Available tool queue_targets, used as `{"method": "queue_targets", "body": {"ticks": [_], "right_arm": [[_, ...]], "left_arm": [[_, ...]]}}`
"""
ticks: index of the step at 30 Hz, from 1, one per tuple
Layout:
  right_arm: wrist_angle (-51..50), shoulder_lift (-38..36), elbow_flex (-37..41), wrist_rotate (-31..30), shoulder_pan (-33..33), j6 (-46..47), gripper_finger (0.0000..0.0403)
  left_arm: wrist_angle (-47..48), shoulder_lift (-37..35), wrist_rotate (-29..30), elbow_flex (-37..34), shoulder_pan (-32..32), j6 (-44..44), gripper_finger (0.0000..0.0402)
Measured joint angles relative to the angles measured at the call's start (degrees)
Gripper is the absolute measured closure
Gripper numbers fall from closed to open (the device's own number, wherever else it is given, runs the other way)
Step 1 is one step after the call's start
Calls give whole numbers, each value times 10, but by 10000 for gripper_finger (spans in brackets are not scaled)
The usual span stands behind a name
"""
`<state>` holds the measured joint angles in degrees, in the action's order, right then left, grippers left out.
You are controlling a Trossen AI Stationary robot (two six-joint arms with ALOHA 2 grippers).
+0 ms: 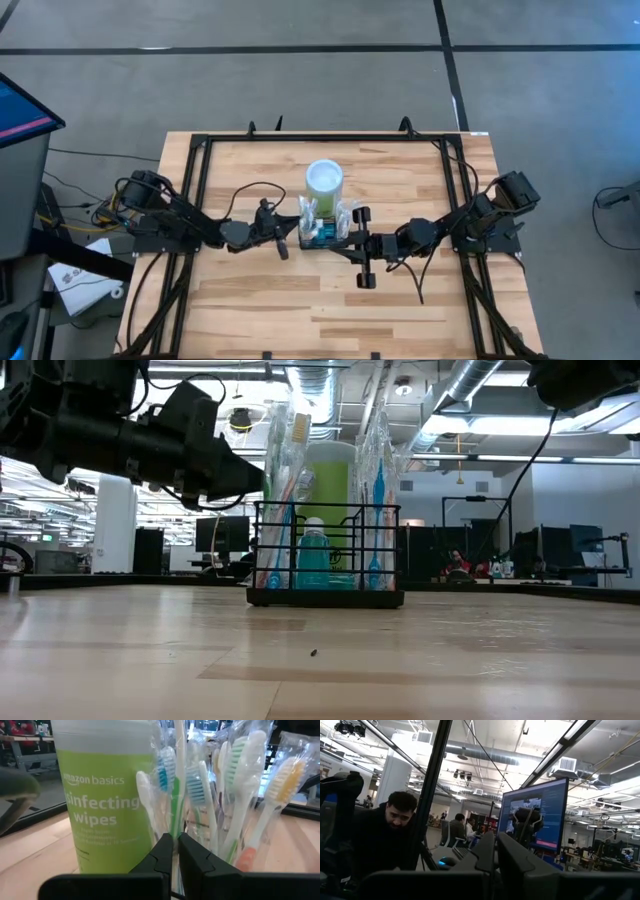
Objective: Pick & Place toothbrushing station
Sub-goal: Put the green toothbrush into the wire organizer
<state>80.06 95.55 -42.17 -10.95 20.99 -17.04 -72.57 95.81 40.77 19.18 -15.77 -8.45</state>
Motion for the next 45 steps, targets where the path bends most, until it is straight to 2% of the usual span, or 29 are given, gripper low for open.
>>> {"method": "queue_targets", "body": {"ticks": [19,25,30,35,45], "right_arm": [[-4,0,0,0,0,1,389],[-5,0,0,3,0,1,389],[-9,0,0,4,0,1,388],[-10,0,0,4,0,1,390],[-17,0,0,4,0,0,385]], "left_arm": [[1,1,10,-12,-13,-10,396],[-4,40,13,-12,-11,-34,396],[-56,78,24,-11,-11,-39,396],[-69,91,23,-11,-11,-39,396],[-78,92,14,-11,-14,-35,341]]}}
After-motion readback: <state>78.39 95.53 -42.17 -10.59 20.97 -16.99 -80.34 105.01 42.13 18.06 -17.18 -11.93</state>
